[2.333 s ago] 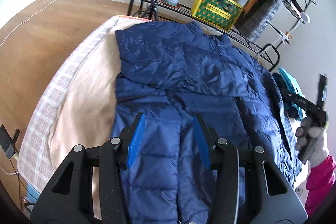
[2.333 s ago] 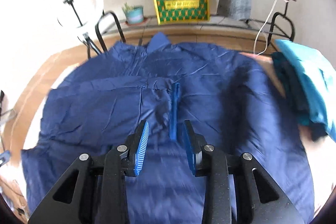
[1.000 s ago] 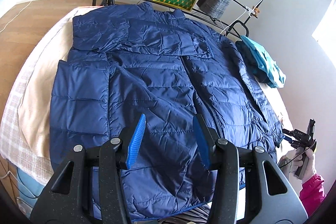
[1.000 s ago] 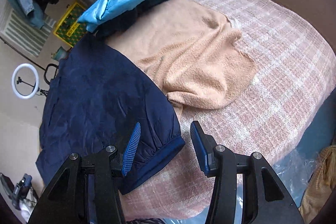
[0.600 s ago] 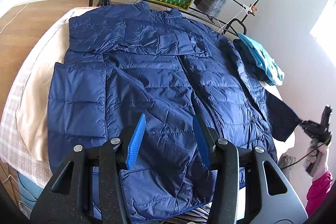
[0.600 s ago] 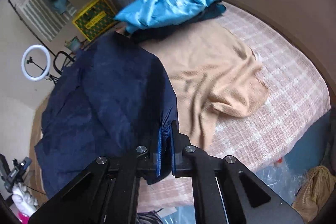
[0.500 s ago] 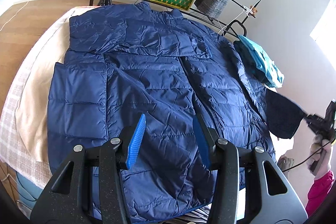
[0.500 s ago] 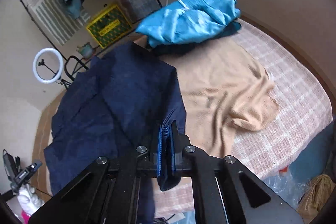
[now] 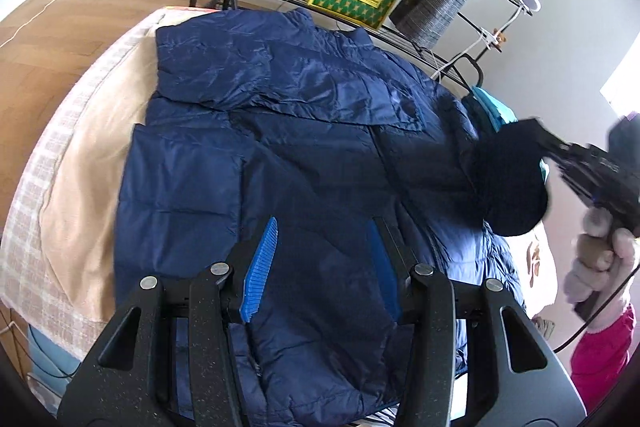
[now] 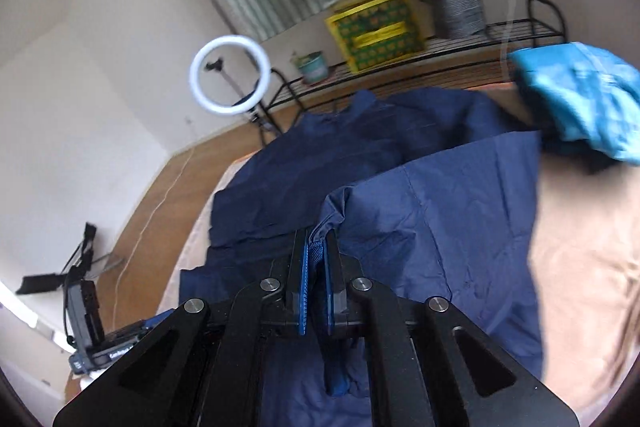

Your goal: Fold large clothes

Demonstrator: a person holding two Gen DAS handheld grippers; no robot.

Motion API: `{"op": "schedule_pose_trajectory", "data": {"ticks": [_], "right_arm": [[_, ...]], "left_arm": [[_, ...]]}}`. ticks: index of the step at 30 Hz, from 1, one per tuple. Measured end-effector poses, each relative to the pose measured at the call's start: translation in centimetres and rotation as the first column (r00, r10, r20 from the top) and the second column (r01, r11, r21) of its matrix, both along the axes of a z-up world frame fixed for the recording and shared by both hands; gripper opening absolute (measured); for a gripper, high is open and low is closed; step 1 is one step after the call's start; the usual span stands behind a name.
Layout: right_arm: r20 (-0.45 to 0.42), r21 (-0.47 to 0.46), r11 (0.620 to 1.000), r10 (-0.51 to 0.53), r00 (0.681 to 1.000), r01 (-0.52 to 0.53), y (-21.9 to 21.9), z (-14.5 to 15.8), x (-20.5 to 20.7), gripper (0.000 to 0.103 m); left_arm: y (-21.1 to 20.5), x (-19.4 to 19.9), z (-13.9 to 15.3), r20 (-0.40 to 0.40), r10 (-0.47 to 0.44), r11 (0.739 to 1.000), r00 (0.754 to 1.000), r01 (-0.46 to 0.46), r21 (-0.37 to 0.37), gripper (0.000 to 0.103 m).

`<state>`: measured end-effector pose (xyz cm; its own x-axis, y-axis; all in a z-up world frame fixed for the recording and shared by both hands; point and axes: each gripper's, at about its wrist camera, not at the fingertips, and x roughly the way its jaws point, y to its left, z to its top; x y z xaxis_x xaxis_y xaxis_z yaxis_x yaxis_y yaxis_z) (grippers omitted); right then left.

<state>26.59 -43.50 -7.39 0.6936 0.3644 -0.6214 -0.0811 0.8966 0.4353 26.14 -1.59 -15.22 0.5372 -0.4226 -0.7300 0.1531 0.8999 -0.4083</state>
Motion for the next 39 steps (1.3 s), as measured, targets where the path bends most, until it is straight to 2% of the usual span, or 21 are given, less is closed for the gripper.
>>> {"op": "schedule_pose_trajectory", "data": {"ticks": [6, 10, 13, 16, 17, 19, 22, 25, 27, 31, 33, 34, 35, 36, 37, 39], "right_arm": [[-0.080, 0.017, 0.992, 0.122, 0.989, -0.121, 6.9, -5.5, 6.6, 0.005], [-0.134, -0.008, 0.985, 0.169, 0.976, -0.172, 8.8, -8.4, 8.7, 0.011], [-0.166, -0.001, 0.983, 0.181, 0.969, -0.183, 8.6, -9.3, 8.7, 0.015], [-0.125, 0.049, 0.984, 0.179, 0.976, -0.174, 6.5, -8.2, 6.6, 0.018], [-0.111, 0.054, 0.984, 0.172, 0.979, -0.167, 6.2, -7.8, 5.7, 0.025], [-0.075, 0.034, 0.991, 0.134, 0.988, -0.132, 4.4, -6.9, 4.0, 0.034], [-0.046, -0.023, 0.998, 0.062, 0.997, -0.063, 1.0, -5.8, 0.9, 0.034], [-0.059, -0.064, 0.998, -0.027, 0.998, 0.023, -2.6, -6.0, -2.1, 0.034], [-0.077, -0.079, 0.994, -0.083, 0.994, 0.077, -4.9, -6.5, -3.7, 0.034], [-0.112, -0.101, 0.980, -0.185, 0.976, 0.174, -8.6, -7.8, -5.7, 0.034], [-0.132, -0.095, 0.974, -0.216, 0.967, 0.205, -9.9, -8.6, -6.3, 0.034], [-0.144, -0.093, 0.971, -0.231, 0.962, 0.219, -10.5, -9.2, -6.6, 0.034], [-0.150, -0.096, 0.969, -0.240, 0.959, 0.227, -10.9, -9.5, -6.8, 0.034], [-0.154, -0.100, 0.968, -0.244, 0.958, 0.230, -11.3, -9.7, -7.4, 0.034], [-0.161, -0.110, 0.966, -0.249, 0.955, 0.233, -11.5, -10.1, -7.4, 0.034], [-0.174, -0.128, 0.964, -0.255, 0.951, 0.235, -11.7, -10.8, -7.2, 0.034]], "left_arm": [[1.1, 1.2, -0.2, -0.016, 0.031, 1.000, 0.999, -0.031, -0.001, 0.047], [0.7, 2.4, -0.6, -0.040, 0.028, 0.999, 0.999, -0.029, -0.031, 0.047], [-0.6, 3.4, -1.0, -0.073, -0.003, 0.998, 0.997, -0.001, -0.063, 0.047], [-2.3, 4.5, -1.6, -0.110, -0.052, 0.993, 0.993, 0.040, -0.109, 0.052], [-3.0, 5.0, -1.8, -0.122, -0.065, 0.991, 0.990, 0.050, -0.127, 0.055], [-4.5, 6.0, -2.3, -0.143, -0.091, 0.985, 0.986, 0.068, -0.156, 0.057], [-6.9, 7.8, -3.6, -0.198, -0.132, 0.974, 0.971, 0.090, -0.210, 0.057], [-8.7, 8.9, -4.9, -0.249, -0.168, 0.959, 0.954, 0.099, -0.265, 0.057], [-9.7, 9.7, -5.9, -0.287, -0.169, 0.958, 0.943, 0.088, -0.275, 0.057], [-11.5, 11.2, -7.9, -0.356, -0.137, 0.974, 0.925, 0.060, -0.218, 0.057], [-12.0, 11.8, -8.4, -0.366, -0.141, 0.971, 0.920, 0.057, -0.232, 0.057], [-12.2, 12.0, -8.5, -0.367, -0.147, 0.968, 0.919, 0.057, -0.246, 0.055], [-12.4, 12.3, -8.5, -0.362, -0.158, 0.963, 0.919, 0.062, -0.263, 0.038], [-12.7, 12.6, -8.5, -0.362, -0.163, 0.963, 0.918, 0.067, -0.262, 0.010], [-13.1, 12.9, -8.5, -0.362, -0.163, 0.966, 0.918, 0.075, -0.246, 0.005], [-13.5, 13.4, -8.1, -0.336, -0.161, 0.970, 0.928, 0.086, -0.226, 0.005]]}}
